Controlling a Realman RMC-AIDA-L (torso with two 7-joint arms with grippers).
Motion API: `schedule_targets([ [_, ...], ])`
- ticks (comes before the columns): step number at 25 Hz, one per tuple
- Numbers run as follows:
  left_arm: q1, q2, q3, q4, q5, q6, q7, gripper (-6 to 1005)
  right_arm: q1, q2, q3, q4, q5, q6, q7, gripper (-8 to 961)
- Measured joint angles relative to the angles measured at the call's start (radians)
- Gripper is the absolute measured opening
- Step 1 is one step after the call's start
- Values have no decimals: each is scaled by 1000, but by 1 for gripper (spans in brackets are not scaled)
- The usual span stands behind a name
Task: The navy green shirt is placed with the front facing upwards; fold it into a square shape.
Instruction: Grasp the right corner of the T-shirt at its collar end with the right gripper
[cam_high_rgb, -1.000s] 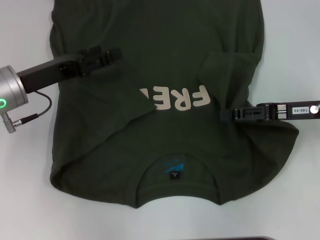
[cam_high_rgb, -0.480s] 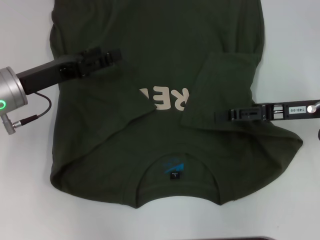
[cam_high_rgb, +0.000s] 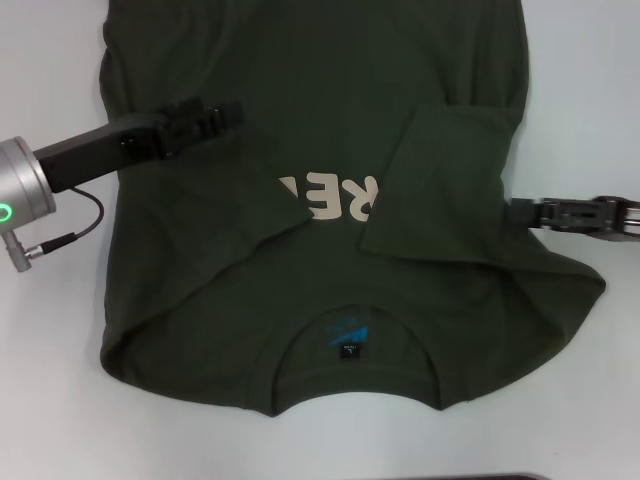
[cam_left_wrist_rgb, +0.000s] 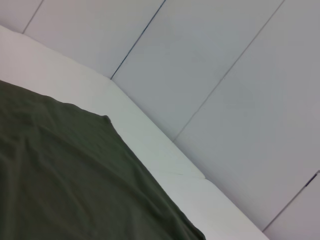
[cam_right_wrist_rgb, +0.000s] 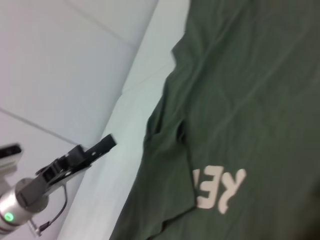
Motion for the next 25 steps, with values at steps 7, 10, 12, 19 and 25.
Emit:
schedule_targets([
  [7,-4,0,2,0,0,13,1,882,-83,-37,152,0,2,-55,-58,660],
  [10,-4,0,2,0,0,19,0,882,-108,-42,203,0,1,-72,-82,662],
  [12,-4,0,2,-1,0,27,-3,883,-122,-51,211,0,-13,-81,-76,663],
  [19,-3,-1,4,-5,0,52,-2,884,-140,-85,217,-1,-144,-119,23,908],
  [25,-4,-2,4,-16,0,53,10,884,-170,-98,225,-8,-159,-124,83,939],
])
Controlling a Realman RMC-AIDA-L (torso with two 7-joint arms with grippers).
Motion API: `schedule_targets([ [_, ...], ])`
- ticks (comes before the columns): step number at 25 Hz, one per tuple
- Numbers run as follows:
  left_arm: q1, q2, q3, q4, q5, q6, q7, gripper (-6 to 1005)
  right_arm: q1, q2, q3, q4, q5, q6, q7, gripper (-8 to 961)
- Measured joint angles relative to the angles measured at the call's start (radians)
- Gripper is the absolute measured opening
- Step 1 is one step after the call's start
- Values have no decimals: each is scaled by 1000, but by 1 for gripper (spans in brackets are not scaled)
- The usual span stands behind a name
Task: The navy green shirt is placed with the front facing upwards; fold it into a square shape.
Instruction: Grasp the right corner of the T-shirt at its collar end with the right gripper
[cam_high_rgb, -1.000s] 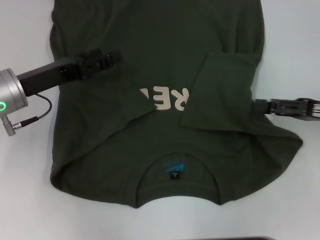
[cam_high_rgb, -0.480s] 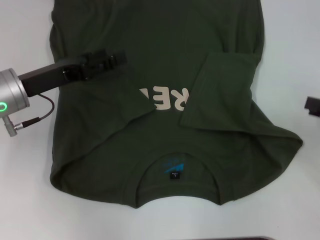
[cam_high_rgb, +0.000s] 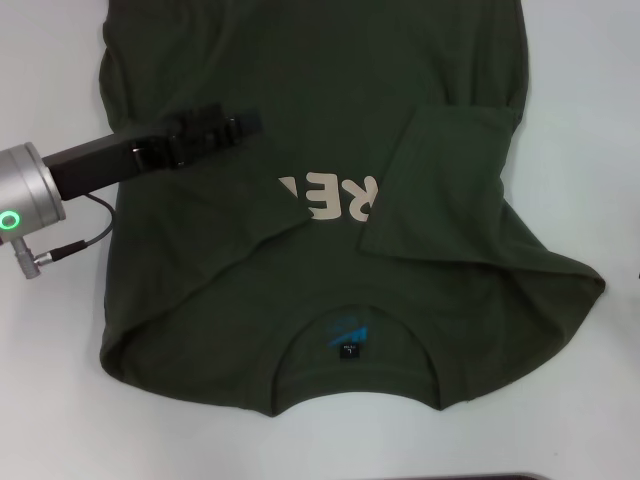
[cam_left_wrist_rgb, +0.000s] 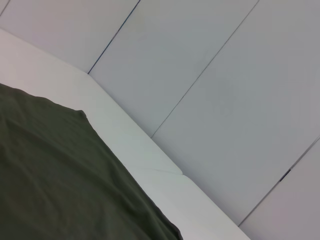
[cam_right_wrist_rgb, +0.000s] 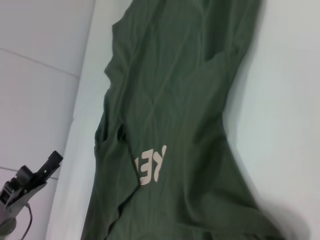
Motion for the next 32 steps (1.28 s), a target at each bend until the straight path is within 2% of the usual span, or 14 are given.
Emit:
schedule_targets([
  [5,-3,-1,1,-2,0,2,3,884,0,7,0,-8,-1,21,9,938],
  [14,-5,0,2,-6,0,-1,6,883,50,26,-7,-3,-63,84,29,935],
  [32,-5,-1,2,-10,0,-2,17,884,88,45,-54,5,-67,130,39,931],
])
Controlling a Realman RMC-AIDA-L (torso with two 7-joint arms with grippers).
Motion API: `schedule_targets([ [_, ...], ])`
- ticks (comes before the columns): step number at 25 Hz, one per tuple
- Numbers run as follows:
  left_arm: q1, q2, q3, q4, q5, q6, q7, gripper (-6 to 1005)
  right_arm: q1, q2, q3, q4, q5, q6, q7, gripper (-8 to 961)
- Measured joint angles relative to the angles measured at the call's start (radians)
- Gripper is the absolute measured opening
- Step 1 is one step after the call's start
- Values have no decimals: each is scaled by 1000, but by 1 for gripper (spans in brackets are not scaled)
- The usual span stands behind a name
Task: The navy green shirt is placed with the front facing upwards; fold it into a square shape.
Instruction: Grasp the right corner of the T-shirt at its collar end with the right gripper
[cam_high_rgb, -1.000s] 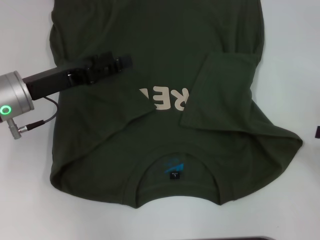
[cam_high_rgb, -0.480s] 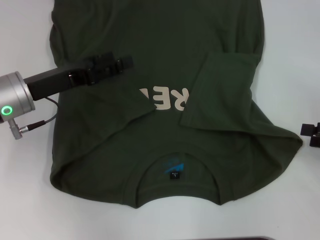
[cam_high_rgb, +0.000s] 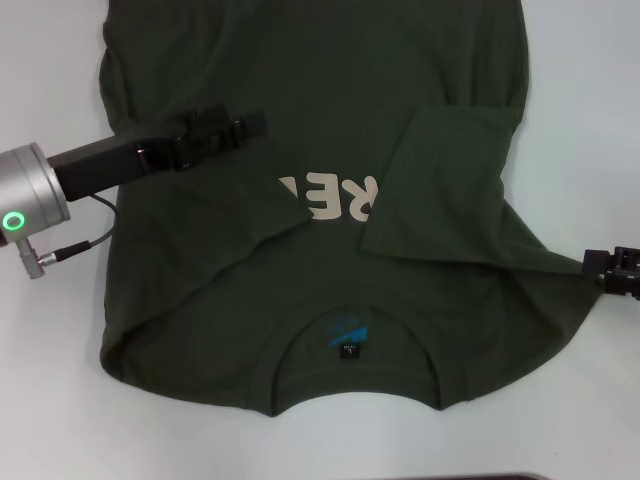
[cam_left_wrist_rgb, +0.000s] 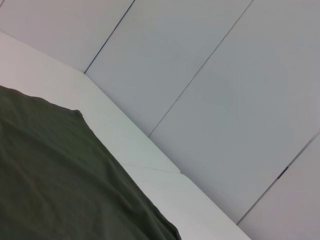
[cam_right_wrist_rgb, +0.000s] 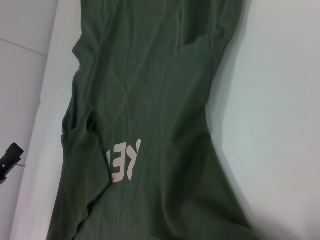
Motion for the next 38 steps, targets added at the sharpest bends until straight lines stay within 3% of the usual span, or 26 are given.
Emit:
schedule_targets([
  [21,1,0,-1,0,0,-6,3,884,13,7,-3,4,0,12,4,925],
  [29,1,1,-4,0,0,-6,11,883,22,7,-15,24,-1,37,41,584],
  [38,1,2,-7,0,0,-9,12,880,27,15,-20,28,-2,38,43,374],
])
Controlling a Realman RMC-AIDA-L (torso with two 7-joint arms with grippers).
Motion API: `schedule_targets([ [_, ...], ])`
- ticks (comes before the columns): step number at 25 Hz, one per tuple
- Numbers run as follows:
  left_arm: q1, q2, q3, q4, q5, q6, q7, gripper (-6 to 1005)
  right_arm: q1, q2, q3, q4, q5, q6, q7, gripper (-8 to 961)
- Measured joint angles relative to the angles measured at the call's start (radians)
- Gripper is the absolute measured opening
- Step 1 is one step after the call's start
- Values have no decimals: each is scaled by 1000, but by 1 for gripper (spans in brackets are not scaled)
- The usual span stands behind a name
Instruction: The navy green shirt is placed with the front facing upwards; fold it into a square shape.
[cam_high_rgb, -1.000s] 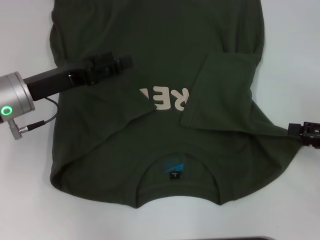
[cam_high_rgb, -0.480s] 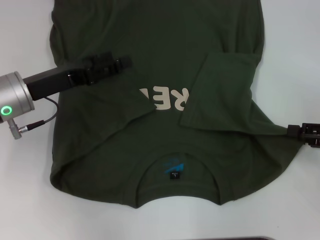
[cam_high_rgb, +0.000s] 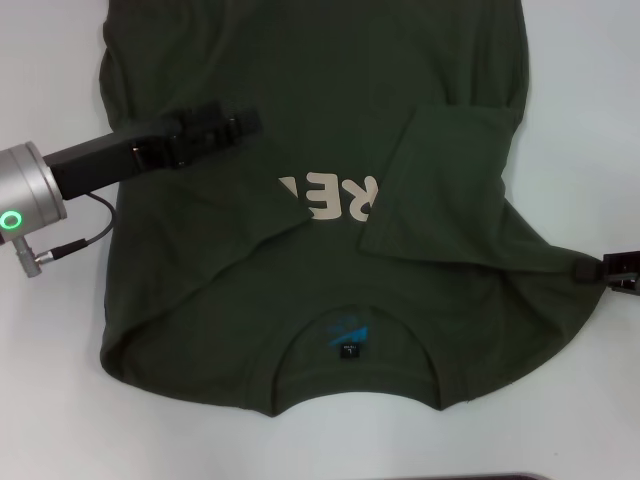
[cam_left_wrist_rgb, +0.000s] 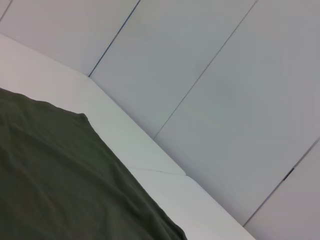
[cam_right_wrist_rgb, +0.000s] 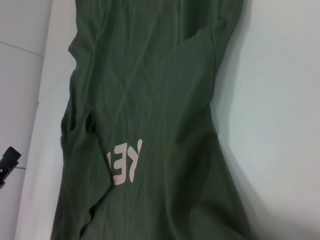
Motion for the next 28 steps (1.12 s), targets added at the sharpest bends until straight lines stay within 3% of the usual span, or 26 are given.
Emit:
schedule_targets([
  [2,0,0,0,0,0,-4,0,878,0,1,-1,0,0,0,0,327],
  [7,-1,0,0,0,0,-6,0,876,-7,1,1,-1,0,-7,-9,87],
  [13,-1,1,1,0,0,-6,-2,876,-32,7,19,-9,6,-17,-53,29],
  [28,27,10,-2,20,12,30,-37,876,-123,16,132,-11,11,-81,-175,30],
])
